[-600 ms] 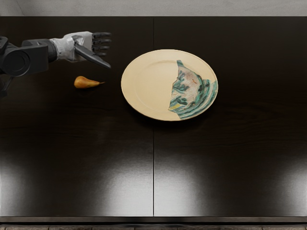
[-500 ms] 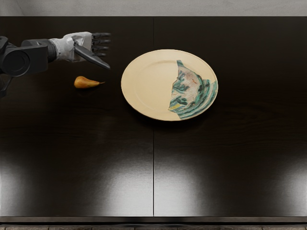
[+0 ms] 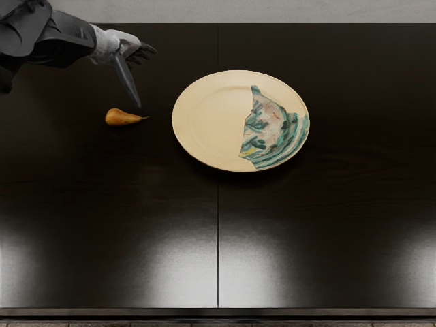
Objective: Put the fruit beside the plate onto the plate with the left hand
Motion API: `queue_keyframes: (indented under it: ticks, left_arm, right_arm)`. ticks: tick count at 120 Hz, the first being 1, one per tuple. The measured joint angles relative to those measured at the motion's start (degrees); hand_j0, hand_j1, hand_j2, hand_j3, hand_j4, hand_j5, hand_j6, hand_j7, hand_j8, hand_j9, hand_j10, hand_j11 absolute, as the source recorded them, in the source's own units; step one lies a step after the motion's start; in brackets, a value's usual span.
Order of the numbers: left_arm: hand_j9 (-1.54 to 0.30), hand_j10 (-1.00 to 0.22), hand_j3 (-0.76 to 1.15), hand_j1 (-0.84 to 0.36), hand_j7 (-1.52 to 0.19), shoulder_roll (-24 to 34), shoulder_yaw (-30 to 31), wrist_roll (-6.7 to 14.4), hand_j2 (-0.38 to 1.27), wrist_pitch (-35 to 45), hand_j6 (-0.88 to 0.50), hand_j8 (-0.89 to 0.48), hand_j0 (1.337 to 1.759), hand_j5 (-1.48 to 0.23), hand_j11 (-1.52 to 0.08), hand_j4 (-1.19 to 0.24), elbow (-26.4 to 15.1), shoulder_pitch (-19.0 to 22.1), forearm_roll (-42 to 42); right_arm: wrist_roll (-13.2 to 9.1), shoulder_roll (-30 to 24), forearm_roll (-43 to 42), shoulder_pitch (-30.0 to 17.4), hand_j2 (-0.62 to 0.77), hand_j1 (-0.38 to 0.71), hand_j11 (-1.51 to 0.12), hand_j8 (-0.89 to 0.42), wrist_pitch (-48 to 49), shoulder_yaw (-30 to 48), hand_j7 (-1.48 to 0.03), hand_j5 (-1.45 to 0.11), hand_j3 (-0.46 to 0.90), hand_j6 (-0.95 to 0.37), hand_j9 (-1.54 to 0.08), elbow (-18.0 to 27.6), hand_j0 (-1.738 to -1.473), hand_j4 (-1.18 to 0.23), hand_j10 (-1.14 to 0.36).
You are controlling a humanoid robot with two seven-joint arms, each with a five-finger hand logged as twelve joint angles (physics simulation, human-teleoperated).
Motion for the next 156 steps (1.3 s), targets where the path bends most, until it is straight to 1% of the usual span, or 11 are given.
queue_keyframes:
  ticks: [9, 17, 31, 54, 66, 95, 112, 136, 156]
  left_arm:
    - [-0.02, -0.02, 0.0, 0.33, -0.02, -0.89, 4.2, 0.07, 0.0, 0.0, -0.02, -0.02, 1.658, -0.02, -0.02, -0.02, -0.04, -0.01, 1.87]
    - [-0.02, -0.02, 0.0, 0.33, -0.02, -2.94, 6.18, 0.11, 0.0, 0.0, -0.02, -0.02, 1.658, -0.02, -0.02, -0.02, -0.04, 0.47, 5.31]
    - [-0.02, -0.02, 0.0, 0.33, -0.02, -3.28, 10.2, 0.11, 0.0, 0.01, -0.02, -0.02, 1.658, -0.02, -0.02, -0.02, -0.06, 0.57, 10.62]
    - [-0.02, -0.02, 0.0, 0.33, -0.02, -5.13, 14.36, 0.07, 0.0, 0.21, -0.02, -0.02, 1.658, -0.02, -0.02, -0.02, -0.08, 0.84, 13.39]
    - [-0.02, -0.02, 0.0, 0.33, -0.02, -6.24, 15.45, 0.06, 0.0, 2.95, -0.02, -0.02, 1.658, -0.02, -0.02, -0.02, 0.01, 2.96, 13.7]
    - [-0.05, -0.04, 0.0, 0.3, -0.05, -6.54, 16.78, 0.06, 0.01, 9.29, -0.04, -0.04, 1.658, -0.05, -0.05, -0.04, 0.35, 4.68, 13.86]
    - [-0.12, -0.09, 0.0, 0.24, -0.12, -6.54, 17.73, -0.03, 0.02, 12.64, -0.09, -0.09, 1.658, -0.12, -0.12, -0.09, 0.47, 5.59, 13.9]
    - [-0.22, -0.17, 0.0, 0.14, -0.22, -6.72, 19.04, -0.34, 0.03, 17.3, -0.17, -0.17, 1.658, -0.22, -0.22, -0.17, 0.56, 7.95, 13.92]
    - [-0.27, -0.21, 0.0, 0.1, -0.27, -7.33, 19.89, -0.77, 0.04, 20.6, -0.21, -0.21, 1.658, -0.27, -0.27, -0.21, 0.72, 8.77, 14.01]
  right_arm:
    - [0.0, 0.0, 0.0, 0.0, 0.0, -0.35, 0.0, 0.0, 0.01, 0.0, 0.0, 0.0, 0.0, 0.0, 0.0, 0.01, -1.658, 0.0, 0.0]
    - [0.0, 0.0, 0.0, 0.0, 0.0, -0.35, 0.0, 0.0, 0.0, 0.0, 0.0, 0.0, 0.0, 0.0, 0.0, 0.0, -1.658, 0.0, 0.0]
    - [0.0, 0.0, 0.0, 0.0, 0.0, -0.35, 0.0, 0.0, 0.0, 0.0, 0.0, 0.0, 0.0, 0.0, 0.0, 0.0, -1.658, 0.0, 0.0]
    - [-0.01, 0.0, 0.0, 0.0, 0.0, -0.35, 0.0, 0.0, 0.01, 0.0, 0.0, 0.0, 0.0, 0.0, 0.0, 0.0, -1.658, 0.0, 0.0]
    - [0.0, 0.0, 0.0, 0.0, 0.0, -0.35, 0.0, 0.0, -0.01, 0.0, 0.0, 0.0, 0.0, 0.0, 0.0, -0.01, -1.658, 0.0, 0.0]
    - [0.0, 0.0, 0.0, 0.0, 0.0, -0.35, 0.0, 0.0, -0.03, 0.0, 0.0, 0.0, 0.0, 0.0, 0.0, -0.01, -1.658, 0.0, 0.0]
    - [0.0, 0.0, 0.0, 0.0, 0.0, -0.35, 0.0, 0.0, -0.03, 0.0, 0.0, 0.0, 0.0, 0.0, 0.0, -0.01, -1.658, 0.0, 0.0]
    - [0.0, 0.0, 0.0, 0.0, 0.0, -0.35, 0.0, 0.0, -0.01, 0.0, 0.0, 0.0, 0.0, 0.0, 0.0, -0.01, -1.658, 0.0, 0.0]
    - [0.0, 0.0, 0.0, 0.0, 0.0, -0.35, 0.0, 0.0, -0.02, 0.0, 0.0, 0.0, 0.0, 0.0, 0.0, 0.0, -1.658, 0.0, 0.0]
